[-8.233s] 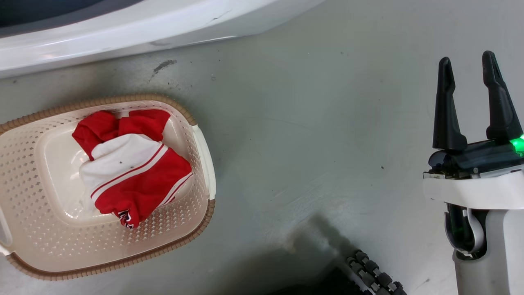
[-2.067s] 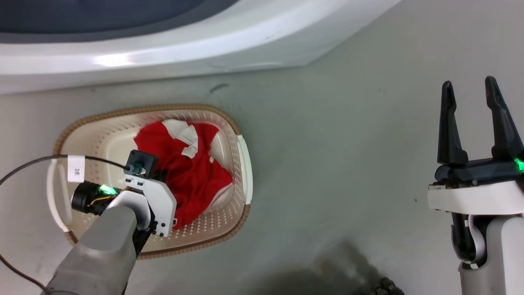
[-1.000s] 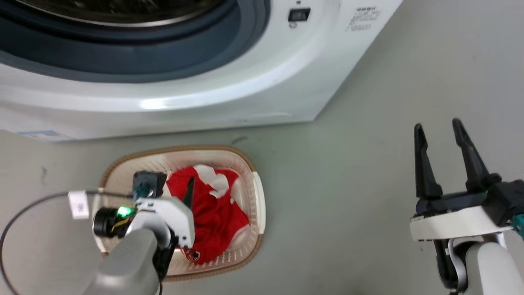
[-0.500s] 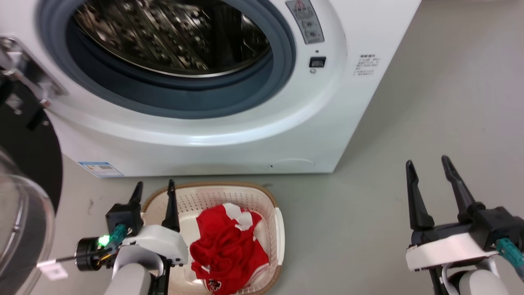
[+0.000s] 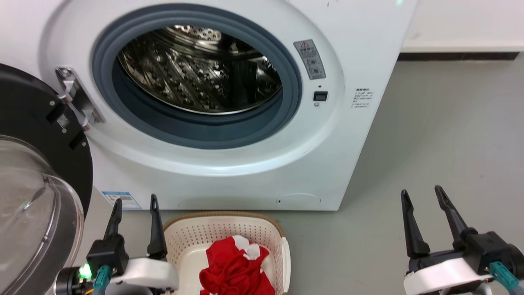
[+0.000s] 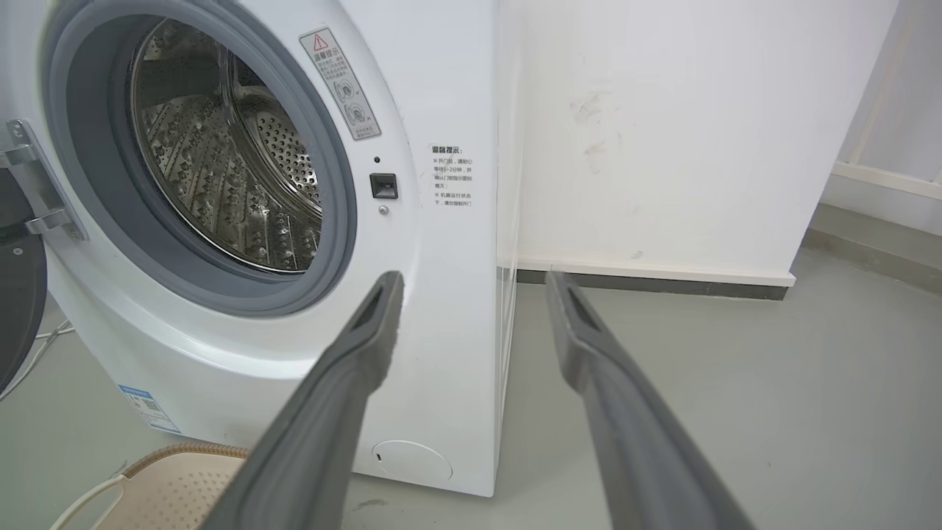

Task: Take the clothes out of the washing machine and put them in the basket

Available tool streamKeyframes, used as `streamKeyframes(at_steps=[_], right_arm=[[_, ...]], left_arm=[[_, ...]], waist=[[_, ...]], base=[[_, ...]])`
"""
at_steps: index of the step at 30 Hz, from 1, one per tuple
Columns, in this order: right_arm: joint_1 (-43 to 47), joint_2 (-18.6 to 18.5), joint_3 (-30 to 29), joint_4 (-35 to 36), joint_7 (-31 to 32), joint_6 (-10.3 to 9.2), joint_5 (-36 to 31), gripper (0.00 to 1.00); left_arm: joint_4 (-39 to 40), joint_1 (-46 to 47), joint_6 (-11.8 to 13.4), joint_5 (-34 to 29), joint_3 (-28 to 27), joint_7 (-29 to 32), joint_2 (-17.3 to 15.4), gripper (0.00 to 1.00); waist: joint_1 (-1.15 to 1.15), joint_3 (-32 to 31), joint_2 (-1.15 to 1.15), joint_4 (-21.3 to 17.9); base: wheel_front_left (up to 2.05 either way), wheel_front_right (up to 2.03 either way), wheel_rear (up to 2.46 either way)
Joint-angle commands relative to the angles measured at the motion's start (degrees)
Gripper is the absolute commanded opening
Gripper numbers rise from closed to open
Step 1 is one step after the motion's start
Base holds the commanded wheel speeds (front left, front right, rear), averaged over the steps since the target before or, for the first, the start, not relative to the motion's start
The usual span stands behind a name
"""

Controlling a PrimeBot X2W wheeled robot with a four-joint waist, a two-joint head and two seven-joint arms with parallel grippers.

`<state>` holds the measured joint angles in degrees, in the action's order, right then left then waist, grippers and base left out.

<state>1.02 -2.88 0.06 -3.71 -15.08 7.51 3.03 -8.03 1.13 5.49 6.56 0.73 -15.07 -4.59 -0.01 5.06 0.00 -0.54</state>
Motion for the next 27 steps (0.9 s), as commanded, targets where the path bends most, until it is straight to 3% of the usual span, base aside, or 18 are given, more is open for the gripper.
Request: streamKeyframes(at_steps=[1,11,27], right_arm=[[0.8,0.0,0.0,0.2,-0.1,-0.04,0.2,1.00],[3.2,0.0,-0.2,1.0,-0.1,-0.04,0.6,1.00],[4.0,0.0,0.8,1.0,-0.1,-0.04,0.9,1.00]], left_arm=[[0.9,-1.2,-0.5,-0.6,-0.4,-0.1,0.4,1.00],[3.6,-5.4,-1.8,-2.7,-1.4,-0.1,1.4,1.00],[3.7,-7.6,-1.9,-3.3,-2.2,-0.1,1.7,1.00]], waist=[[0.01,-1.2,0.00,0.0],[0.01,-3.9,0.00,-0.2],[0.01,-5.7,0.00,-1.0]], base=[[0.00,0.00,0.00],[0.00,0.00,0.00],[0.00,0.00,0.00]])
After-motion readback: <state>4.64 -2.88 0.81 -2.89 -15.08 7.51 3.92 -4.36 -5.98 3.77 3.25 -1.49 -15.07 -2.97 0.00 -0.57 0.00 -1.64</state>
